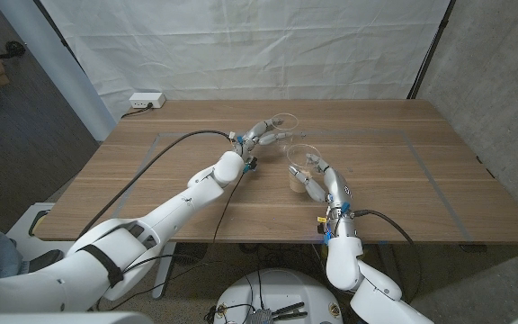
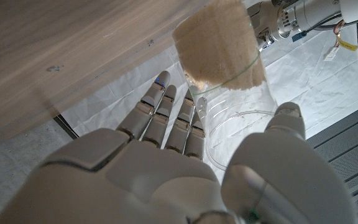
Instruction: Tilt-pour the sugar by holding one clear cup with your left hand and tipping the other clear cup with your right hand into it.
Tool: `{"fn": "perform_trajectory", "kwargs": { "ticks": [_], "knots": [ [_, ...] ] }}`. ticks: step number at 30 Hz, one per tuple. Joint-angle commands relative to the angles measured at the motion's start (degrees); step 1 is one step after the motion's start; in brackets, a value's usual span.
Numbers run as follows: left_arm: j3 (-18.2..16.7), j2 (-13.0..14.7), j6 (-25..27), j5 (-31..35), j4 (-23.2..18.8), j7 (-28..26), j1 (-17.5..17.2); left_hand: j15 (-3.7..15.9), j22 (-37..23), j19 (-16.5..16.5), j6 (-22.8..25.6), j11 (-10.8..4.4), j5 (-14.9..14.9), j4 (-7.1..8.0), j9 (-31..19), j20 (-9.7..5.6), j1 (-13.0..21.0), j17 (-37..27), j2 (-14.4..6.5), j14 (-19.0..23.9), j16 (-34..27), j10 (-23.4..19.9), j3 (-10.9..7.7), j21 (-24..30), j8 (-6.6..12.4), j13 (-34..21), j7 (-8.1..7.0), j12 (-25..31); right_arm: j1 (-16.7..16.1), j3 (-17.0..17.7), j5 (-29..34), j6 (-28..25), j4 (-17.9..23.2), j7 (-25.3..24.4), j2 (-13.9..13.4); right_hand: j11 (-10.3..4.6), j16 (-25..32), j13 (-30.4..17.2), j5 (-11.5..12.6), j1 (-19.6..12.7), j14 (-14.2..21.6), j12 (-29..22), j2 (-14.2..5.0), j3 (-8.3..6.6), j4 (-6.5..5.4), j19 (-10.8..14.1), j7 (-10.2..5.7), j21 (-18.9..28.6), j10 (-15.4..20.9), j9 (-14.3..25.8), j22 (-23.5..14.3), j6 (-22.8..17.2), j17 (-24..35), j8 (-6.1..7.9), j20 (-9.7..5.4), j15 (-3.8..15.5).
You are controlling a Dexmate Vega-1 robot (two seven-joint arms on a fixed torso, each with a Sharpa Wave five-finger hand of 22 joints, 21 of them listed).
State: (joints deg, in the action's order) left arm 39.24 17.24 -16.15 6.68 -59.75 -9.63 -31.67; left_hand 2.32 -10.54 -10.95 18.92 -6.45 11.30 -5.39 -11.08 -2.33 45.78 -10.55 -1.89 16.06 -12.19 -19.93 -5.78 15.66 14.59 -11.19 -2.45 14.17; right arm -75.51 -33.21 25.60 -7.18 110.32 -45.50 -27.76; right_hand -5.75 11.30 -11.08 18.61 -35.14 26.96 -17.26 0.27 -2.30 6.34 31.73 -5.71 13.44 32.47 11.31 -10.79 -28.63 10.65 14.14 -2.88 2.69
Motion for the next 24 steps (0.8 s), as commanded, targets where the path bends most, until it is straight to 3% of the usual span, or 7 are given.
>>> {"fn": "perform_trajectory", "kwargs": {
  "ticks": [1,14,24],
  "knots": [
    [-2.0,4.1,2.1,-2.0,-8.6,1.9,-4.9,2.76,-0.3,-0.1,0.1,0.23,0.0,0.08,-0.1,-3.21,0.2,-0.2,0.0,0.0,0.1,-0.2,0.16,0.0,-0.36,-0.2,0.33,-0.4,1.0,1.1,1.3,-2.5,2.4,2.0,-1.4,-0.05,-0.1,-0.1,-0.1,-0.4,0.7,0.2,-0.21,0.07,0.53,0.5,-0.01,-0.3,0.3,0.2,-0.2,-0.6,0.2,-0.16,-4.89,5.44],
    [-3.7,8.2,5.6,-3.1,-16.9,2.2,-10.1,2.32,-0.3,0.3,-0.1,0.58,-0.2,0.24,-0.1,-2.62,0.1,-0.2,-0.2,-0.4,0.4,0.2,0.31,-0.3,-0.79,-0.2,0.79,-0.9,2.8,2.6,2.2,-5.2,4.5,4.3,-2.8,-0.2,-0.1,-0.1,-0.2,-1.0,0.9,0.2,-0.26,-0.02,0.77,0.7,0.03,-0.3,0.5,0.2,-0.2,-0.7,0.1,-0.25,-4.98,5.47],
    [-4.7,9.9,6.4,-3.1,-20.5,1.0,-12.4,1.99,-0.4,0.4,-0.3,0.9,-0.3,0.3,-0.1,-2.35,0.1,-0.2,-0.2,-0.6,0.6,0.3,0.41,-0.5,-1.06,-0.2,1.01,-1.1,4.1,3.1,3.2,-6.8,5.0,5.9,-3.7,-0.29,0.2,-0.1,-0.2,-1.9,1.8,0.2,-0.48,-0.21,1.06,1.5,-0.06,0.0,1.1,0.3,-0.3,-1.2,0.2,-0.27,-5.66,6.17]
  ]
}}
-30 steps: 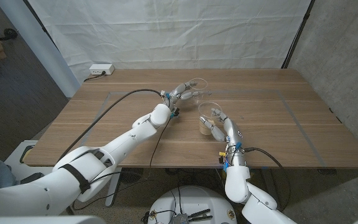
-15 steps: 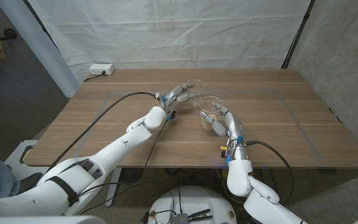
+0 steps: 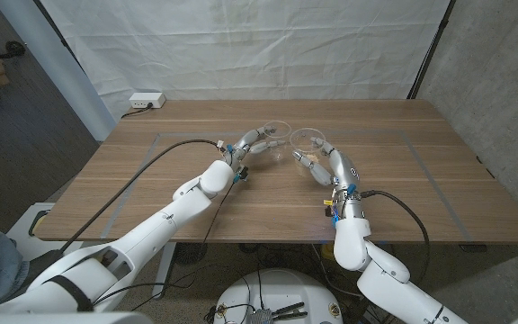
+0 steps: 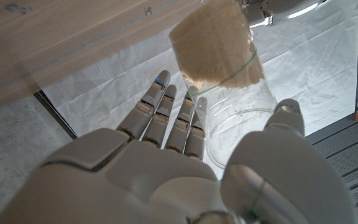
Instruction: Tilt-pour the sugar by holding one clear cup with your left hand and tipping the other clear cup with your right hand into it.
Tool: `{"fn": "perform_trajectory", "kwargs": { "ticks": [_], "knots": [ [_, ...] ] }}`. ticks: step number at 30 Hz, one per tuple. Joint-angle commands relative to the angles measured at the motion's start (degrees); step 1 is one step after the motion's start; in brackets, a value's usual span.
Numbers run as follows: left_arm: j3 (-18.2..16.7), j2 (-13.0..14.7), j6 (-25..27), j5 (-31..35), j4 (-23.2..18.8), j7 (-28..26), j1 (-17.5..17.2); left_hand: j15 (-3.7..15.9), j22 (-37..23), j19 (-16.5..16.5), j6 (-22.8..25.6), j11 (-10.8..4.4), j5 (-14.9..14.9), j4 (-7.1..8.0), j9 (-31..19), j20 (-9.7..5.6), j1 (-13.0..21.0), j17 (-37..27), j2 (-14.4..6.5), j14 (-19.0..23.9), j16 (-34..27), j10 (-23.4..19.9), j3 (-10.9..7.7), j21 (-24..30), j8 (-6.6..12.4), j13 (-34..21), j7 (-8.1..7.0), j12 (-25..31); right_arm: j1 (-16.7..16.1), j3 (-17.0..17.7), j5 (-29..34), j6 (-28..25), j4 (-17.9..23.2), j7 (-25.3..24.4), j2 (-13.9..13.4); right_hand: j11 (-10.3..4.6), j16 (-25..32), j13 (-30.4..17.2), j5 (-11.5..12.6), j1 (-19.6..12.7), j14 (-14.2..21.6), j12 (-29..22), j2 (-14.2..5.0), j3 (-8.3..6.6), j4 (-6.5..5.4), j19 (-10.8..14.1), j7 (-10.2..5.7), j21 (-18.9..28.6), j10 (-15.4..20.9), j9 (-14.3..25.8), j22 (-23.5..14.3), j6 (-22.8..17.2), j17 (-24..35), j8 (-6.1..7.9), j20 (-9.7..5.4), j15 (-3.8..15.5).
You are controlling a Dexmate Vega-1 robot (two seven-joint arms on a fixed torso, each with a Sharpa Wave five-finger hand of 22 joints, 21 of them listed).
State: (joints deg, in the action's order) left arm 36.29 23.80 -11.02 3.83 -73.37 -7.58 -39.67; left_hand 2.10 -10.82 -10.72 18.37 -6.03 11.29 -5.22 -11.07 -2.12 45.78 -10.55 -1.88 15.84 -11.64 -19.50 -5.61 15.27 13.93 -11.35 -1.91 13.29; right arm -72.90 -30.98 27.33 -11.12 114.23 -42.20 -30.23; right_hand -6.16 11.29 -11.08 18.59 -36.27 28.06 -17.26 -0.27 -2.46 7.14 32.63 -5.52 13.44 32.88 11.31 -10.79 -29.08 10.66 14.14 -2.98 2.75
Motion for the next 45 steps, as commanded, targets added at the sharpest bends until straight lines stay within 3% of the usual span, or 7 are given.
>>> {"fn": "perform_trajectory", "kwargs": {
  "ticks": [1,7,22,45],
  "knots": [
    [-1.7,3.5,1.4,0.0,-7.2,-1.3,-4.5,2.2,-0.1,0.2,0.3,0.52,-0.3,0.13,-0.1,-2.57,0.1,-0.2,-0.2,-0.3,0.0,-0.1,0.25,-0.1,-0.42,-0.1,0.47,-0.2,1.7,0.8,1.8,-3.4,1.1,2.9,-1.3,0.1,0.3,-0.1,-0.2,-0.7,0.8,0.2,0.05,-0.05,0.26,0.7,-0.26,0.0,0.6,0.3,-0.3,-0.7,0.1,-0.26,-5.58,6.15],
    [-1.9,4.2,1.7,0.0,-8.3,-1.6,-5.4,2.13,-0.1,0.2,0.2,0.64,-0.3,0.12,-0.1,-2.37,0.2,-0.2,-0.2,-0.3,0.1,0.0,0.24,-0.1,-0.53,-0.1,0.57,-0.4,3.1,0.5,3.1,-6.3,1.9,5.3,-1.9,0.06,0.3,-0.1,-0.3,-0.8,1.1,0.2,-0.03,-0.05,0.24,0.9,-0.22,0.0,0.8,0.3,-0.3,-0.9,0.2,-0.25,-5.7,6.16],
    [-2.9,5.8,2.1,-0.6,-10.9,-2.3,-7.9,1.98,-0.1,0.7,0.1,0.63,-0.3,-0.3,-0.1,-2.0,1.1,-0.2,-0.4,-0.4,0.2,0.0,0.02,-0.5,-0.82,-0.1,0.81,-0.6,8.0,0.2,3.6,-7.8,0.9,9.1,-2.3,-0.02,0.1,-0.1,-0.3,-1.6,0.8,0.3,-0.37,-0.28,0.44,0.3,-0.28,-0.3,1.0,0.3,-0.3,-1.1,0.2,-0.36,-6.35,6.13],
    [-3.9,7.2,1.5,-1.7,-12.5,-2.2,-9.5,1.89,-0.1,1.2,-0.1,0.53,-0.4,-0.5,-0.1,-1.75,1.7,-0.2,-0.5,-0.7,0.4,0.3,-0.02,-1.0,-1.21,-0.1,0.81,-1.0,15.9,-3.9,10.0,-12.2,-0.2,16.1,-1.7,-0.35,-0.2,0.0,-0.5,-3.2,0.2,0.3,-1.03,-0.81,0.88,-0.4,-0.72,-0.7,1.6,0.3,-0.3,-1.8,0.2,-0.39,-6.36,6.05]
  ]
}}
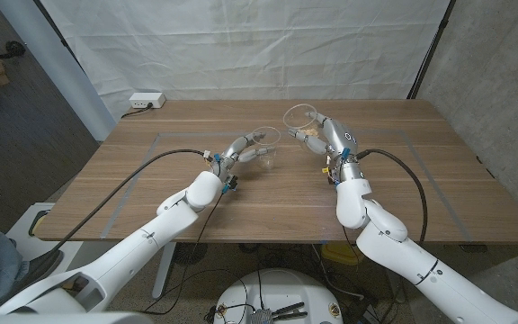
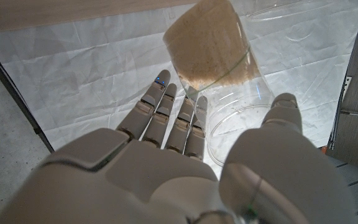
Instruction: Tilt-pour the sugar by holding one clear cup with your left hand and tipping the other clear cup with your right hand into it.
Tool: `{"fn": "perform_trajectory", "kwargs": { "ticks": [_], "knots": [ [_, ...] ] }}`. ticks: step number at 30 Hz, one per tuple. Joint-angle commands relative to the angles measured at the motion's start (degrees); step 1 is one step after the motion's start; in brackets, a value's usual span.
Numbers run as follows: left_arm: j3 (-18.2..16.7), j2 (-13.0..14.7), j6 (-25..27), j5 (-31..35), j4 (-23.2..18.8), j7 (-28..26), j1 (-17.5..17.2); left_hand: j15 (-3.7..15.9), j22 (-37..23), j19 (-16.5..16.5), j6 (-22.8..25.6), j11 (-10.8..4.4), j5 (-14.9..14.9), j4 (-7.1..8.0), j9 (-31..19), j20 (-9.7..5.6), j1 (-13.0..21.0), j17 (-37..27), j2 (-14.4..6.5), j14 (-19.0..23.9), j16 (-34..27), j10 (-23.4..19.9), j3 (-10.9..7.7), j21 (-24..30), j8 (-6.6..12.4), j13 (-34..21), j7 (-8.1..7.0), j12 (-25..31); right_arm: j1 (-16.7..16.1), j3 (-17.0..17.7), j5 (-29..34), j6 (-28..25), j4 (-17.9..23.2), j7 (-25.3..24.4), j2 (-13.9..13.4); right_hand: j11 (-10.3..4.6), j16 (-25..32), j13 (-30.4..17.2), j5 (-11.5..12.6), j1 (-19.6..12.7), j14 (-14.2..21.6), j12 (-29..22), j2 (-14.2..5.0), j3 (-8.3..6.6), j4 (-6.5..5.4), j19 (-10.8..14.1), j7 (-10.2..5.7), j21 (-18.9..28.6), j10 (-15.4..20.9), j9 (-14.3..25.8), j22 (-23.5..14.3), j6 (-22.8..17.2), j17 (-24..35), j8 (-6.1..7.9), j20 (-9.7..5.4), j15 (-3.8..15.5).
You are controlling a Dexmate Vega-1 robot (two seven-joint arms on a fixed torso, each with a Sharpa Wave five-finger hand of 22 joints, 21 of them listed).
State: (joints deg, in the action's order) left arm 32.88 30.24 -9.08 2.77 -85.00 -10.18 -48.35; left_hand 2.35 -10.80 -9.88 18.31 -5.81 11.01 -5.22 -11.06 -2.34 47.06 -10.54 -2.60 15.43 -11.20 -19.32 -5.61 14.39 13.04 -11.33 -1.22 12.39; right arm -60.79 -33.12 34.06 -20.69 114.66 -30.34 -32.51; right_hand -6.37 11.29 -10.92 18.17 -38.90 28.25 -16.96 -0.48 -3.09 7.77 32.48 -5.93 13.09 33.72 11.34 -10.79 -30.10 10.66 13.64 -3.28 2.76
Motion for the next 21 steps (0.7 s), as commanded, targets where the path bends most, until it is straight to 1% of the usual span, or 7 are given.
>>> {"fn": "perform_trajectory", "kwargs": {
  "ticks": [1,2,8,11,17,19,21],
  "knots": [
    [-0.4,0.8,-0.5,-0.6,-0.9,0.4,-0.8,1.71,-0.1,0.3,0.0,0.3,-0.1,-0.5,-0.1,-1.56,0.5,-0.2,0.2,-0.3,0.0,0.1,-0.01,-0.1,-0.33,-0.1,0.11,-0.1,4.1,-1.9,3.5,-2.6,-0.7,4.4,0.5,-0.13,-0.2,-0.2,-0.1,-0.7,0.0,0.0,-0.84,-0.2,0.27,-0.2,-0.43,-0.3,0.8,0.3,-0.3,-0.9,0.2,0.15,-6.05,6.13],
    [-0.5,0.8,-0.5,-0.5,-1.1,0.3,-0.9,1.71,-0.1,0.3,0.0,0.32,-0.1,-0.5,-0.1,-1.56,0.5,-0.2,0.2,-0.3,0.0,0.1,-0.01,-0.1,-0.33,-0.1,0.12,-0.1,4.7,-2.3,4.1,-3.8,-0.3,5.8,0.5,-0.17,-0.2,-0.2,-0.1,-0.8,0.0,0.0,-0.85,-0.23,0.3,-0.2,-0.53,-0.3,1.0,0.3,-0.3,-1.0,0.2,0.17,-6.06,6.16],
    [-0.8,1.3,-0.3,-0.5,-1.8,0.0,-1.4,1.65,-0.1,0.4,0.0,0.46,-0.1,-0.51,-0.1,-1.54,0.5,-0.2,0.2,-0.3,0.0,0.1,0.04,-0.2,-0.39,-0.1,0.04,-0.1,6.2,-3.4,6.5,-5.3,-0.5,8.2,0.2,-0.31,-0.2,-0.2,-0.2,-1.2,0.1,-0.3,-0.93,-0.3,0.38,-0.2,-0.91,-0.3,1.8,0.3,-0.3,-2.2,0.2,0.53,-6.07,6.29],
    [-1.0,1.5,-0.4,-0.4,-2.3,-0.2,-1.6,1.63,-0.1,0.4,-0.1,0.5,-0.2,-0.5,-0.2,-1.5,0.5,-0.2,0.2,-0.3,0.0,0.1,0.06,-0.2,-0.44,-0.1,0.13,-0.2,7.3,-4.0,7.8,-6.8,-0.2,10.8,-0.1,-0.4,-0.1,-0.2,-0.3,-1.4,0.4,-0.3,-0.96,-0.32,0.38,-0.1,-0.87,-0.3,2.1,0.3,-0.3,-2.5,0.2,0.59,-6.06,6.46],
    [-1.2,1.6,-0.4,-0.4,-2.5,-0.5,-1.8,1.58,-0.1,0.4,-0.1,0.37,-0.2,-0.44,-0.2,-1.47,0.5,-0.2,0.1,-0.3,0.0,0.1,0.08,-0.3,-0.5,-0.1,0.15,-0.2,8.0,-4.6,9.5,-7.6,-0.1,12.4,-0.3,-0.53,0.0,-0.2,-0.4,-1.6,0.9,-0.4,-1.14,-0.39,0.34,0.2,-1.01,-0.2,2.5,0.3,-0.4,-2.8,0.2,0.57,-6.13,6.97],
    [-1.2,1.6,-0.4,-0.5,-2.6,-0.5,-1.8,1.51,-0.1,0.4,-0.1,0.61,-0.2,-0.42,-0.2,-1.42,0.5,-0.2,0.1,-0.4,0.0,0.1,0.09,-0.3,-0.54,-0.1,0.16,-0.2,8.7,-5.0,10.6,-8.2,0.4,13.9,-0.5,-0.54,0.0,-0.2,-0.4,-1.7,0.9,-0.4,-1.16,-0.4,0.34,0.3,-1.08,-0.2,2.4,0.3,-0.4,-2.8,0.2,0.56,-6.15,6.98],
    [-1.2,1.6,-0.5,-0.5,-2.5,-0.5,-1.8,1.45,-0.1,0.4,-0.1,0.32,-0.2,-0.4,-0.2,-1.44,0.5,-0.2,0.1,-0.4,0.0,0.1,0.1,-0.3,-0.56,-0.2,0.18,-0.2,9.5,-5.5,11.8,-9.3,0.8,15.7,-0.6,-0.5,0.0,-0.2,-0.4,-1.7,0.9,-0.3,-1.2,-0.41,0.33,0.3,-1.1,-0.2,2.4,0.3,-0.4,-2.8,0.2,0.55,-6.16,6.97]
  ]
}}
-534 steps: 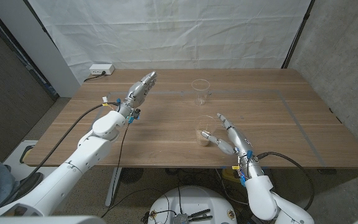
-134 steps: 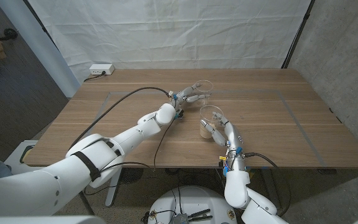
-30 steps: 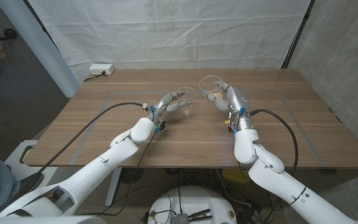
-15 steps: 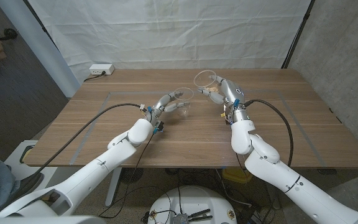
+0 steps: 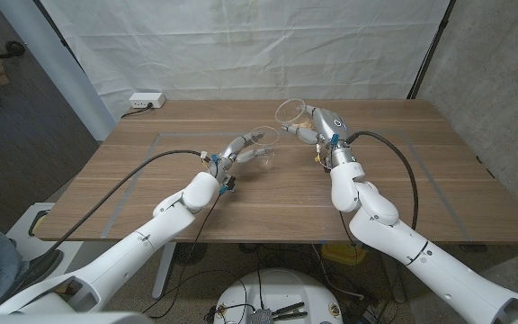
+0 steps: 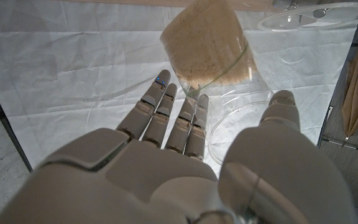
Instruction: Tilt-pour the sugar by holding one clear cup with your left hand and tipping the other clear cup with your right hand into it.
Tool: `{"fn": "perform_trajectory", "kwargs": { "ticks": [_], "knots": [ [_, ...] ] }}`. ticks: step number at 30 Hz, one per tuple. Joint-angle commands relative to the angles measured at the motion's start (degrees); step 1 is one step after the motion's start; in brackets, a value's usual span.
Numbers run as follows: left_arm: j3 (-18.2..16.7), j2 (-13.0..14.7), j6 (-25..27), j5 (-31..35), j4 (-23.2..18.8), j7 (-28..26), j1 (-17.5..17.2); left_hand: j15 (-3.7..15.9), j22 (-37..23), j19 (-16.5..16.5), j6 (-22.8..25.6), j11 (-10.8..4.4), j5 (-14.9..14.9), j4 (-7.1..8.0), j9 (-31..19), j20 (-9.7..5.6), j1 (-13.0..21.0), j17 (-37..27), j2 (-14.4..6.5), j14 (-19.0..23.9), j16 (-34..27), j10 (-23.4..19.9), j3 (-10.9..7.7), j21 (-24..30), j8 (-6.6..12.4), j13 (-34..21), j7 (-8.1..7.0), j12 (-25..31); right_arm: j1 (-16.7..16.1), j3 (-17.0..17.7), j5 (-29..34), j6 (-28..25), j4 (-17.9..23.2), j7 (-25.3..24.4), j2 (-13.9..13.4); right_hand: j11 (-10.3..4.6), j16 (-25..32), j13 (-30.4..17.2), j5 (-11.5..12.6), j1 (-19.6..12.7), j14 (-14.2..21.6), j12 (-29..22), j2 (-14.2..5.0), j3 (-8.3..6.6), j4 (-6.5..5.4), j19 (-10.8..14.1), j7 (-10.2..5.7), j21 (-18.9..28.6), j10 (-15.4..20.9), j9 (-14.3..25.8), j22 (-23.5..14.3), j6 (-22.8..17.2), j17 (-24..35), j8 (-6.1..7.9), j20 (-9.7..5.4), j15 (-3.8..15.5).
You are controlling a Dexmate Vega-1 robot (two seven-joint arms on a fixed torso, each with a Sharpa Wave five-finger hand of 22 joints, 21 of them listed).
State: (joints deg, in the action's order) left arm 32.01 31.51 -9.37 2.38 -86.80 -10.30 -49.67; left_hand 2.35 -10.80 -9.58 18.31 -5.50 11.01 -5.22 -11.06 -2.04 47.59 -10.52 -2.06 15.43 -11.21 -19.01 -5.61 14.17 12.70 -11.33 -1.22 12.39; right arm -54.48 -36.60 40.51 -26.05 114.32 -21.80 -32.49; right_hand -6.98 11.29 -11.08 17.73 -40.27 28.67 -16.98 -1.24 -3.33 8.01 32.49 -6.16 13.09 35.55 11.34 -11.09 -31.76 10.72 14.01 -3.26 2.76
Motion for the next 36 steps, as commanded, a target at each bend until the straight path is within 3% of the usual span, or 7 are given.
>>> {"fn": "perform_trajectory", "kwargs": {
  "ticks": [1,10,15,18,36],
  "knots": [
    [-0.4,0.3,-0.3,-0.2,-0.7,-0.4,-0.5,1.47,-0.1,0.1,-0.2,0.05,-0.2,-0.4,-0.2,-1.75,0.0,-0.3,-0.4,-0.4,0.0,-0.1,0.1,-0.1,-0.23,-0.2,0.15,-0.3,3.4,-2.3,6.1,-4.1,1.1,7.3,-0.6,0.09,0.1,-0.1,0.0,-0.4,0.6,-0.3,-0.46,-0.18,0.09,0.3,-0.85,-0.2,0.5,0.3,-0.1,-1.2,0.1,0.18,-6.19,6.98],
    [-0.3,0.2,-0.5,-0.3,-0.5,-0.5,-0.7,1.4,-0.1,0.2,-0.2,0.22,-0.2,-0.32,-0.2,-1.61,0.0,-0.3,-0.5,-0.5,0.1,-0.2,0.15,-0.2,-0.32,-0.2,0.25,-0.3,3.8,-1.7,6.7,-3.8,1.8,9.2,-0.6,0.08,0.0,-0.1,-0.1,-0.8,0.6,-0.2,-0.71,-0.35,0.16,0.4,-1.13,-0.2,0.4,0.3,-0.1,-1.4,0.2,0.17,-6.21,7.01],
    [-0.4,0.2,-0.3,-0.3,-0.7,-0.6,-0.7,1.37,-0.1,0.3,-0.1,-0.49,-0.2,-0.24,-0.2,-1.71,-0.1,-0.3,-0.6,-0.4,0.0,0.1,0.24,-0.3,-0.36,-0.2,0.1,-0.5,4.1,-2.2,7.6,-3.6,1.6,10.0,-0.4,0.05,0.1,-0.1,-0.1,-1.2,0.7,-0.1,-0.95,-0.52,0.23,0.4,-1.43,-0.2,0.5,0.3,-0.1,-1.6,0.2,0.19,-6.19,7.02],
    [-0.5,0.2,-0.2,-0.4,-0.8,-0.6,-0.7,1.35,-0.1,0.3,-0.2,0.1,-0.2,-0.18,-0.2,-1.52,-0.1,-0.3,-0.7,-0.5,0.1,-0.2,0.27,-0.4,-0.43,-0.2,0.23,-0.4,4.5,-2.7,8.8,-3.8,1.8,11.2,-0.6,-0.01,0.0,-0.1,-0.1,-1.3,0.7,-0.1,-0.98,-0.55,0.26,0.4,-1.47,-0.2,0.5,0.3,-0.1,-1.7,0.1,0.18,-6.2,7.02],
    [-0.6,0.0,-0.9,-0.5,-0.9,-1.1,-0.9,1.42,-0.1,0.1,0.1,0.18,-0.2,-0.08,-0.2,-1.58,-0.1,-0.3,-0.8,-0.3,0.0,-0.5,0.37,-0.5,-0.42,-0.2,0.14,-0.3,5.8,-4.0,14.1,-4.6,1.7,16.7,-0.5,0.0,0.0,-0.1,-0.3,-1.6,0.8,0.0,-1.09,-0.58,0.19,0.4,-1.52,-0.2,0.6,0.3,-0.1,-1.8,0.2,0.06,-6.21,7.21]
  ]
}}
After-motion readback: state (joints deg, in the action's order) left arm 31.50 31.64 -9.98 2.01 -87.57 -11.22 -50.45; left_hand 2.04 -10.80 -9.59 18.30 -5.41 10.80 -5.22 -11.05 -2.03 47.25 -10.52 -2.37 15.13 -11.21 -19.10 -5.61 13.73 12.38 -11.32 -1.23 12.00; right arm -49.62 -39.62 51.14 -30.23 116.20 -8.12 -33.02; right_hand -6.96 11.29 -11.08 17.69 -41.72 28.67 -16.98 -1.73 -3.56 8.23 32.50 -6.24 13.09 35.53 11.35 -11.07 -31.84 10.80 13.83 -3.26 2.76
